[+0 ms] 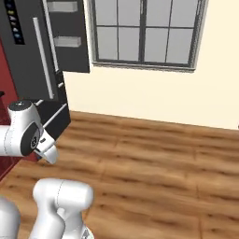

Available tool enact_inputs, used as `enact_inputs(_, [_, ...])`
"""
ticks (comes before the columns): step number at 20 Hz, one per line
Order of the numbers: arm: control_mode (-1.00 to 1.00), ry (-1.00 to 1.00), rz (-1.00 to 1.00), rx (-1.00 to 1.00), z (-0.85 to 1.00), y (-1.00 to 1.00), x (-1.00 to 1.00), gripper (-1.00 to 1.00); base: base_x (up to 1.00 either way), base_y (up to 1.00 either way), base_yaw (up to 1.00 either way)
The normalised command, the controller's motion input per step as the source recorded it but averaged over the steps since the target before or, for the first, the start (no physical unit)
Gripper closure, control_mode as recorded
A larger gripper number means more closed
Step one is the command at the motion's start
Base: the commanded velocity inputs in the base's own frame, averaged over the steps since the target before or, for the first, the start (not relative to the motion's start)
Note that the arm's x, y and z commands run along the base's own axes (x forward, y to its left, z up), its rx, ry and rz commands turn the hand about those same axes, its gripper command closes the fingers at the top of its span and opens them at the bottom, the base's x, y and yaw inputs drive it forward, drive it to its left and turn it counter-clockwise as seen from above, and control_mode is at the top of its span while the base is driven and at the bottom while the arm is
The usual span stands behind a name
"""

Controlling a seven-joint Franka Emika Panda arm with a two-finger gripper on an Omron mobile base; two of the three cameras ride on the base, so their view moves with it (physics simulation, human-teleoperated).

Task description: Take a sugar cube from the saucer and place it inside the coffee. Then, grab milk from the fridge and place it next to the coffee on the counter to sweeten the coffee.

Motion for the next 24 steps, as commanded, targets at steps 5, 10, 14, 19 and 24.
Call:
enact_inputs(5, [1.00, 0.00, 0.00, 0.00, 0.00, 0.00, 0.00, -1.00, 1.00, -0.53, 0.38])
enact_inputs(10, [1.00, 0.00, 0.00, 0.00, 0.00, 0.00, 0.00, -1.00, 1.00, -0.38, 0.47])
enact_inputs(14, [1.00, 0.00, 0.00, 0.00, 0.00, 0.00, 0.00, -1.00, 1.00, -0.51, 0.46])
enact_inputs(19, [1.00, 0.00, 0.00, 0.00, 0.00, 0.00, 0.00, -1.00, 1.00, -0.63, 0.43])
enact_inputs(24, [1.00, 0.00, 0.00, 0.00, 0.00, 0.00, 0.00, -1.00, 1.00, -0.62, 0.44])
